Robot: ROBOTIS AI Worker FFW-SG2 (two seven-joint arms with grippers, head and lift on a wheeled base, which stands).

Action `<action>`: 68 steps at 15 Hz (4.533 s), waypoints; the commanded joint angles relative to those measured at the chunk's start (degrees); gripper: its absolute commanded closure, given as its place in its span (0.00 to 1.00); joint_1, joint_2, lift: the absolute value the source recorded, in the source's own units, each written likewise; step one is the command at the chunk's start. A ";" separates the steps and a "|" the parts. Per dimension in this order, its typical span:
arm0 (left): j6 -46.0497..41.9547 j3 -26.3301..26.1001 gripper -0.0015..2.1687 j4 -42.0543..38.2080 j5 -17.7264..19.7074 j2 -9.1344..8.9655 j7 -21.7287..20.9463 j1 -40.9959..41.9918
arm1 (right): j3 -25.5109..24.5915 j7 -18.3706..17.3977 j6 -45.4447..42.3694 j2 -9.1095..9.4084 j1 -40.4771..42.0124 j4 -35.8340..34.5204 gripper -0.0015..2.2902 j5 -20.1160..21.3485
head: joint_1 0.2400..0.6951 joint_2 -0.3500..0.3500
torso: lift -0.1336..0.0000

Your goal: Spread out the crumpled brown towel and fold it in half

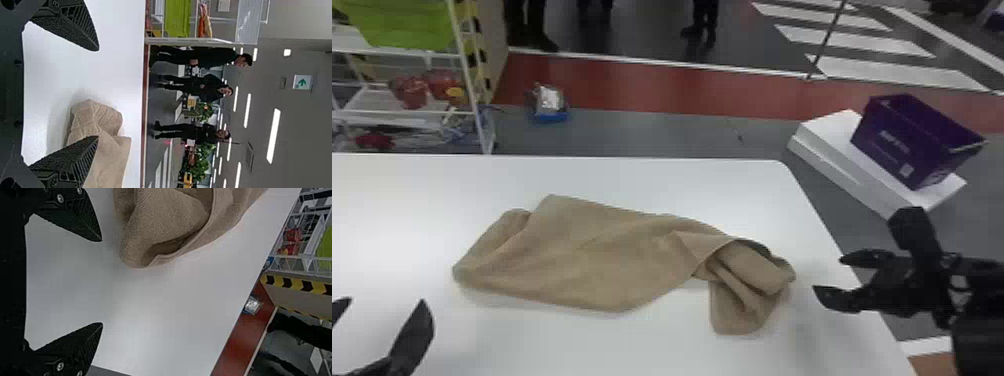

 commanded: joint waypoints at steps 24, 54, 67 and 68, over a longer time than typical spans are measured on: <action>0.00 0.09 0.04 -0.16 0.27 -0.24 0.00 0.01 | 14.51 -7.90 18.64 3.12 -17.19 8.95 0.15 2.53 | 1.00 0.35 | 0.08; -0.18 0.53 0.04 0.20 0.27 -0.24 -5.19 -0.70 | 13.63 -7.99 7.91 4.35 -16.84 9.30 0.88 4.20 | 1.00 0.32 | 0.08; 16.70 -16.08 0.04 -10.44 -7.21 -0.24 -10.90 2.82 | 21.01 -12.38 31.29 12.62 -25.89 -12.58 0.88 -7.58 | 1.00 0.29 | 0.08; 16.87 -17.93 0.05 -10.17 -8.35 -0.24 -8.62 2.20 | 21.80 -12.38 32.52 13.14 -26.24 -13.72 0.88 -7.58 | 1.00 0.29 | 0.08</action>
